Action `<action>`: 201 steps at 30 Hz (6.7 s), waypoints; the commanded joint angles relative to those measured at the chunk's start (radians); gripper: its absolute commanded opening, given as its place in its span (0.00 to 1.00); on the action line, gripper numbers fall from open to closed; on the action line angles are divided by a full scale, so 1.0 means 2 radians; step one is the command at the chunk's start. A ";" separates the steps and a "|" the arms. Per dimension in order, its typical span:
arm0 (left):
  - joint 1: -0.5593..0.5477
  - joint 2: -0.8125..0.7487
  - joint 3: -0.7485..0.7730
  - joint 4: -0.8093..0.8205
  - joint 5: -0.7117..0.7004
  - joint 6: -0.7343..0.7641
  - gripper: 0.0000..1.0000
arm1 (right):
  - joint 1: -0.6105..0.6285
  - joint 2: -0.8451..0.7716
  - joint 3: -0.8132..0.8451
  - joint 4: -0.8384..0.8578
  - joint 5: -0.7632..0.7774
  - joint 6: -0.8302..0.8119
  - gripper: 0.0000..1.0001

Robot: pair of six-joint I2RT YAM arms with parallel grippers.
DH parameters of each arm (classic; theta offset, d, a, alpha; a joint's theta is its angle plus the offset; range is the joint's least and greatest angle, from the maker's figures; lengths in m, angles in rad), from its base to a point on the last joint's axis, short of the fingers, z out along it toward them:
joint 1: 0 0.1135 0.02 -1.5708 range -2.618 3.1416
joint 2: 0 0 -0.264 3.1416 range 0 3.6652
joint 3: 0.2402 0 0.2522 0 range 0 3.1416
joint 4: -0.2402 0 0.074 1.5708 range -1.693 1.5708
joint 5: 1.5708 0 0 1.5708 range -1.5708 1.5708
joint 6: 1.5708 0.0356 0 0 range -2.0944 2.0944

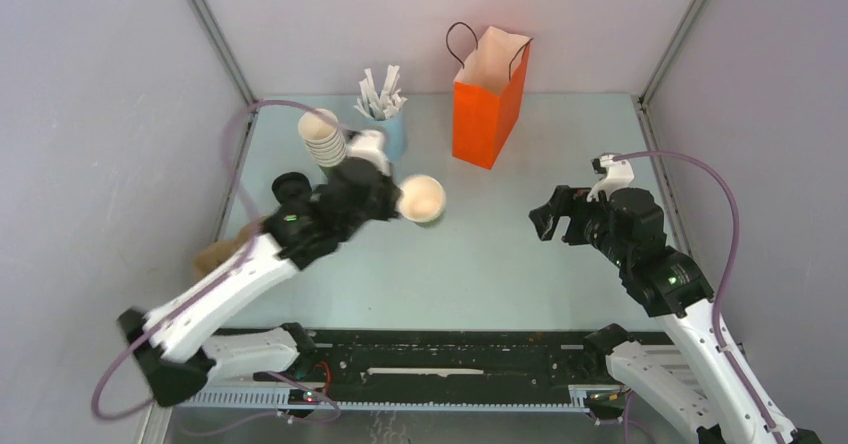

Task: Pack the takeout coffee

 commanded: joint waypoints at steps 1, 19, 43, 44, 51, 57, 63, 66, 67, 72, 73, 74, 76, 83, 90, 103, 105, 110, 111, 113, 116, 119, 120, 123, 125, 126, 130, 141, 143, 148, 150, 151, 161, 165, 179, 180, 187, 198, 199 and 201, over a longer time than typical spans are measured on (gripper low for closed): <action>-0.092 0.097 -0.023 0.063 -0.028 -0.054 0.00 | 0.002 -0.015 0.003 0.014 0.010 -0.006 0.95; -0.132 0.251 0.014 0.065 0.001 -0.079 0.11 | -0.005 -0.068 0.000 -0.017 0.022 -0.026 0.99; 0.460 0.112 -0.002 -0.048 0.034 0.038 0.87 | 0.000 -0.054 -0.023 0.014 -0.032 -0.043 0.99; 0.463 0.147 0.020 -0.054 0.026 0.044 0.84 | 0.002 -0.053 -0.024 0.014 -0.033 -0.043 0.99; 0.476 0.312 0.103 -0.053 0.012 0.061 0.66 | 0.009 -0.061 -0.035 0.017 -0.039 -0.040 1.00; 0.490 0.375 0.133 -0.052 0.023 0.064 0.43 | 0.012 -0.057 -0.037 0.022 -0.044 -0.040 1.00; 0.493 0.400 0.151 -0.049 0.033 0.070 0.39 | 0.012 -0.052 -0.039 0.027 -0.047 -0.039 1.00; 0.498 0.409 0.152 -0.044 0.047 0.067 0.40 | 0.012 -0.052 -0.039 0.026 -0.046 -0.039 1.00; 0.501 0.412 0.153 -0.043 0.053 0.065 0.39 | 0.012 -0.051 -0.039 0.026 -0.046 -0.039 1.00; 0.508 0.423 0.153 -0.034 0.071 0.065 0.35 | 0.012 -0.051 -0.040 0.026 -0.047 -0.038 1.00; 0.508 0.426 0.151 -0.030 0.074 0.065 0.34 | 0.012 -0.051 -0.040 0.026 -0.047 -0.038 1.00; 0.509 0.429 0.150 -0.027 0.075 0.065 0.33 | 0.012 -0.051 -0.040 0.026 -0.046 -0.038 1.00; 0.509 0.434 0.150 -0.025 0.078 0.065 0.29 | 0.012 -0.051 -0.040 0.025 -0.046 -0.038 1.00; 0.509 0.425 0.143 -0.016 0.080 0.067 0.22 | 0.012 -0.051 -0.042 0.024 -0.047 -0.038 0.99; 0.510 0.425 0.139 -0.008 0.094 0.062 0.12 | 0.012 -0.048 -0.042 0.024 -0.050 -0.038 1.00; 0.510 0.408 0.136 -0.008 0.083 0.061 0.00 | 0.012 -0.043 -0.042 0.026 -0.054 -0.038 1.00; 0.509 0.401 0.134 -0.007 0.083 0.058 0.00 | 0.012 -0.044 -0.042 0.026 -0.054 -0.039 1.00; 0.509 0.372 0.124 0.004 0.093 0.046 0.00 | 0.012 -0.043 -0.042 0.024 -0.054 -0.038 1.00; 0.509 0.367 0.121 0.006 0.095 0.044 0.00 | 0.012 -0.042 -0.043 0.024 -0.054 -0.038 1.00; 0.510 0.356 0.115 0.011 0.095 0.040 0.00 | 0.013 -0.041 -0.042 0.025 -0.054 -0.038 1.00; 0.509 0.350 0.111 0.014 0.098 0.037 0.00 | 0.013 -0.039 -0.042 0.026 -0.055 -0.038 1.00; 0.510 0.352 0.111 0.011 0.101 0.035 0.00 | 0.013 -0.038 -0.043 0.026 -0.056 -0.039 1.00; 0.510 0.352 0.111 0.009 0.103 0.034 0.00 | 0.012 -0.038 -0.042 0.026 -0.055 -0.038 1.00; 0.510 0.345 0.107 0.005 0.099 0.028 0.00 | 0.013 -0.037 -0.042 0.026 -0.055 -0.038 1.00; 0.509 0.335 0.103 0.003 0.089 0.025 0.00 | 0.012 -0.036 -0.042 0.026 -0.055 -0.039 1.00; 0.510 0.330 0.101 -0.001 0.077 0.022 0.00 | 0.012 -0.037 -0.042 0.026 -0.056 -0.038 1.00; 0.510 0.285 0.086 -0.010 0.058 0.013 0.00 | 0.013 -0.036 -0.042 0.026 -0.058 -0.038 1.00; 0.508 0.092 0.007 -0.055 0.081 -0.001 0.00 | 0.015 -0.031 -0.042 0.029 -0.063 -0.038 1.00; 0.497 0.034 -0.024 -0.048 0.119 0.000 0.00 | 0.016 -0.027 -0.042 0.030 -0.069 -0.038 1.00; 0.368 -0.080 -0.073 -0.008 0.197 -0.006 0.00 | 0.016 -0.011 -0.040 0.040 -0.108 -0.028 0.99; 0.300 -0.109 -0.087 0.015 0.202 -0.029 0.00 | 0.017 -0.004 -0.038 0.048 -0.136 -0.015 0.99; 0.269 -0.119 -0.096 0.034 0.206 -0.043 0.00 | 0.017 -0.002 -0.036 0.054 -0.154 -0.006 0.99; 0.024 -0.109 -0.158 0.258 0.165 -0.129 0.00 | 0.031 0.018 -0.059 0.282 -0.365 0.217 1.00; 0.006 -0.097 -0.167 0.283 0.161 -0.149 0.00 | 0.050 0.031 -0.064 0.313 -0.357 0.249 0.96; -0.063 -0.115 -0.165 0.211 0.014 -0.141 0.00 | 0.153 0.036 -0.031 0.200 -0.073 0.236 0.86; -0.076 -0.110 -0.155 0.191 -0.015 -0.132 0.00 | 0.175 0.042 -0.016 0.175 -0.020 0.237 0.86; -0.150 -0.071 -0.100 0.121 -0.126 -0.110 0.00 | 0.279 0.136 0.096 0.029 0.226 0.227 0.73; -0.179 -0.033 -0.069 0.099 -0.157 -0.105 0.00 | 0.316 0.170 0.105 0.042 0.264 0.183 0.59; -0.180 -0.030 -0.067 0.098 -0.157 -0.105 0.00 | 0.316 0.171 0.105 0.046 0.261 0.179 0.59; -0.182 -0.023 -0.061 0.093 -0.158 -0.104 0.00 | 0.318 0.176 0.105 0.051 0.260 0.174 0.57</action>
